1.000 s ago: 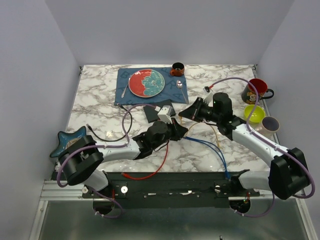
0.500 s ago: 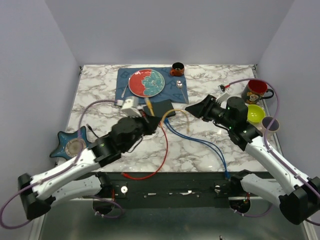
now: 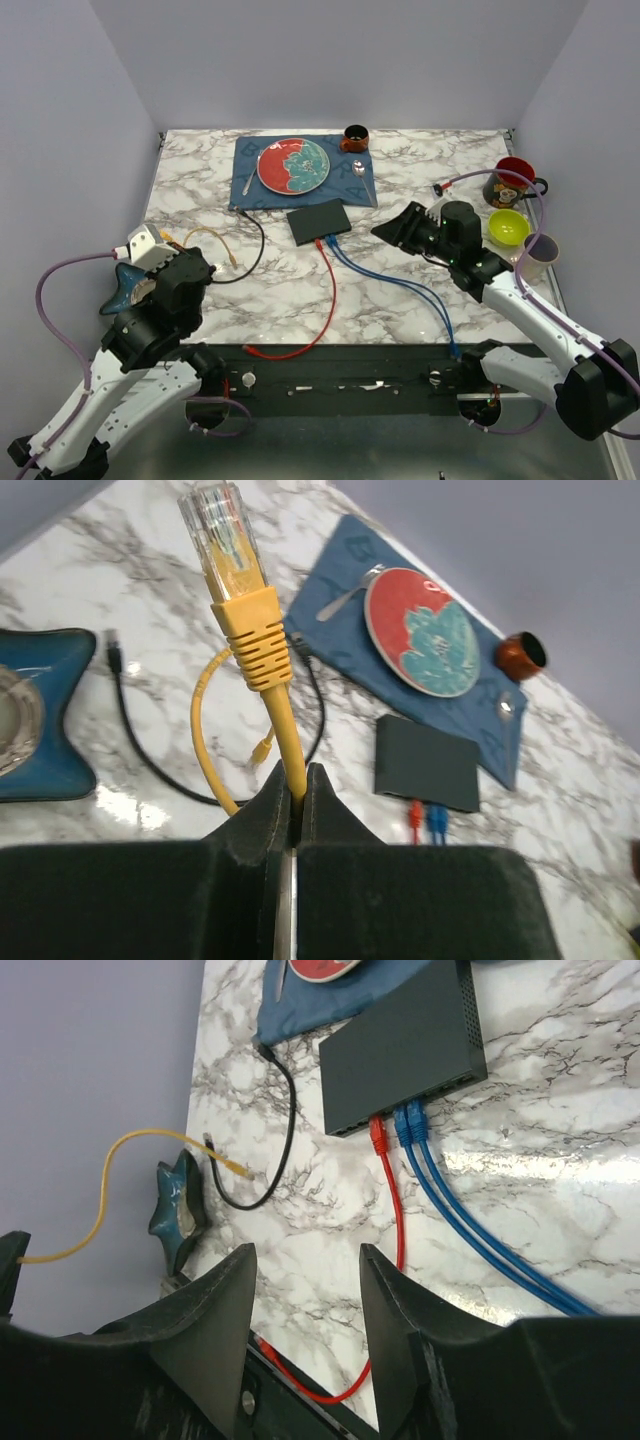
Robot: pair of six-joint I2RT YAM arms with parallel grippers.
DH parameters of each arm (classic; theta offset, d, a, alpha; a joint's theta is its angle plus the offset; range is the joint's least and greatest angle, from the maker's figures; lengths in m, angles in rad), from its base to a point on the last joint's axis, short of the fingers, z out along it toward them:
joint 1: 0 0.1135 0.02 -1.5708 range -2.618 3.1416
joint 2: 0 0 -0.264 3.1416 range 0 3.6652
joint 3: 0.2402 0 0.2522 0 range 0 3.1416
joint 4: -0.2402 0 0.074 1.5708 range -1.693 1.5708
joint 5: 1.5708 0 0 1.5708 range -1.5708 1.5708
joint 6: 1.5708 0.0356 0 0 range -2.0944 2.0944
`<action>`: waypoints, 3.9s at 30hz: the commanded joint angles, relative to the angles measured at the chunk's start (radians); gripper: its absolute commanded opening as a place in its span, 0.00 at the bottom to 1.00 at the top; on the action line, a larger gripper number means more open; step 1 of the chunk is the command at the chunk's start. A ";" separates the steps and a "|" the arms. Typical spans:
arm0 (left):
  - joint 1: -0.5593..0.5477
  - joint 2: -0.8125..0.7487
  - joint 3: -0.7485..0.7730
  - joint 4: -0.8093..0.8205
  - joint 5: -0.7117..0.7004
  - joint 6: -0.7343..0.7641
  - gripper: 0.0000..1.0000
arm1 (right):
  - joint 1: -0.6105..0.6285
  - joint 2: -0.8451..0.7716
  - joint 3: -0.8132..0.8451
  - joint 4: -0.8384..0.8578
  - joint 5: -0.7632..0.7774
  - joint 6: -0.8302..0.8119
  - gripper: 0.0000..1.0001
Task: Pull the plug from the switch port
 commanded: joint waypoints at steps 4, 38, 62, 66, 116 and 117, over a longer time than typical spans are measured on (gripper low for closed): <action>0.320 0.256 -0.036 -0.031 0.238 0.013 0.00 | 0.006 0.010 -0.003 0.004 -0.020 -0.009 0.54; 0.367 0.786 -0.032 0.797 0.927 0.072 0.98 | 0.006 0.588 0.214 0.122 -0.186 -0.107 0.50; 0.334 1.332 0.186 0.831 1.026 0.141 0.50 | 0.006 0.926 0.336 0.302 -0.299 -0.102 0.45; 0.334 1.345 0.176 0.825 1.052 0.132 0.50 | 0.006 0.924 0.287 0.349 -0.331 -0.084 0.44; 0.359 1.391 0.209 0.896 1.251 0.147 0.52 | 0.010 0.995 0.354 0.325 -0.264 -0.001 0.44; 0.359 1.394 0.209 0.896 1.251 0.148 0.52 | 0.007 0.998 0.357 0.326 -0.265 0.005 0.43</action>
